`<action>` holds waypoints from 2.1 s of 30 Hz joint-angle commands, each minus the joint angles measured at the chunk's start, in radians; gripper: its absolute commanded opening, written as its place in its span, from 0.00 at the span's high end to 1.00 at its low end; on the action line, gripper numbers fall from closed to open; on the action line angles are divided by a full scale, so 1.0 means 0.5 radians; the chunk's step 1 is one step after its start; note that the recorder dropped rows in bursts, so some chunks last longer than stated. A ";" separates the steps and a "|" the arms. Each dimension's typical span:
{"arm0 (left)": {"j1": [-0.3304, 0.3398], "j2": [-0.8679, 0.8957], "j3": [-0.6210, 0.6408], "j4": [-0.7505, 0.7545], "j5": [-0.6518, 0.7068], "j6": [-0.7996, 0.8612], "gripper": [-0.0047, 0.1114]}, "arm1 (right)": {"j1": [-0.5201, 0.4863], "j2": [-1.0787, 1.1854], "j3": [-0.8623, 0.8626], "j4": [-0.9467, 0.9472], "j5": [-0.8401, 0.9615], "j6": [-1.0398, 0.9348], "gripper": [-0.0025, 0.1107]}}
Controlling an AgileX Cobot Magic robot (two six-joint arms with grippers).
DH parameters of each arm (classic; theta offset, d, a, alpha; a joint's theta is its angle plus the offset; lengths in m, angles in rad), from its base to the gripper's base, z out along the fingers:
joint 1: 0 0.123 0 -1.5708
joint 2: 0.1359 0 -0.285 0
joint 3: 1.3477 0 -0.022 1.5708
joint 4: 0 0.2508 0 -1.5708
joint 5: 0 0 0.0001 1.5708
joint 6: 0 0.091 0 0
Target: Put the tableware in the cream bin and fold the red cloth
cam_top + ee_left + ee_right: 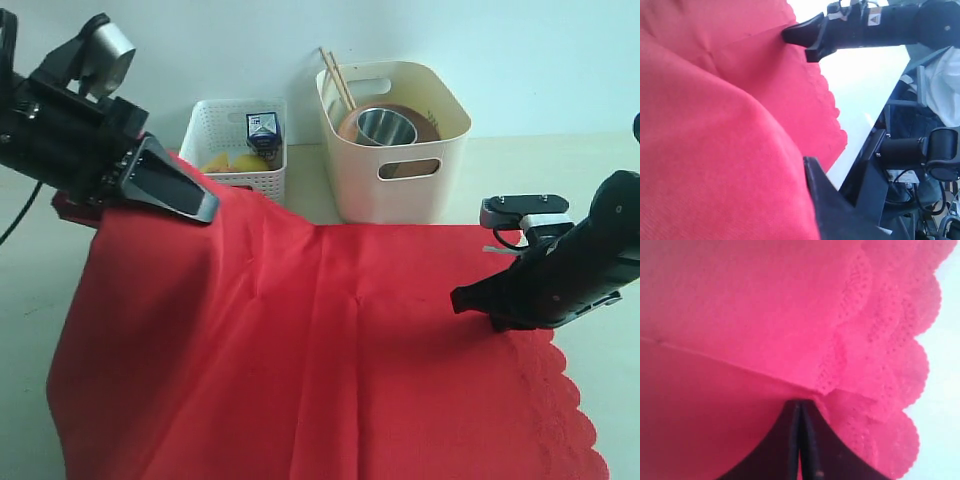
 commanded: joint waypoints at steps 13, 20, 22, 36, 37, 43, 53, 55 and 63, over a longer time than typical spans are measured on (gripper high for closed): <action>-0.683 0.032 -0.226 -0.454 -0.648 -0.068 0.96 | 0.015 0.084 0.015 -0.010 0.086 -0.016 0.98; -0.833 0.302 -0.463 -0.474 -0.671 -0.143 0.96 | 0.015 0.084 0.015 -0.010 0.120 -0.016 0.98; -0.864 0.404 -0.515 -0.494 -0.689 -0.147 0.96 | 0.015 0.084 0.015 -0.010 0.125 -0.016 0.98; -1.082 0.899 -0.698 -0.807 -0.767 0.182 0.42 | -0.024 -0.512 -0.564 -1.543 1.479 1.012 0.98; -1.138 0.930 -0.698 -0.927 -0.771 0.325 0.38 | -0.024 -0.542 -0.583 -1.551 1.462 1.008 0.98; -1.361 1.115 -0.836 -0.596 -1.061 0.540 0.20 | -0.024 -0.547 -0.596 -1.565 1.334 0.995 0.98; -1.693 1.173 -1.086 1.031 -1.335 -0.070 0.22 | -0.024 -0.547 -0.599 -1.579 1.249 1.015 0.98; -1.735 1.173 -1.095 1.221 -1.426 -0.202 0.22 | -0.024 -0.547 -0.599 -1.579 1.249 1.015 0.98; -1.689 1.148 -1.184 1.148 -1.223 -0.786 0.22 | -0.144 -0.547 -0.636 -1.559 1.253 1.054 0.98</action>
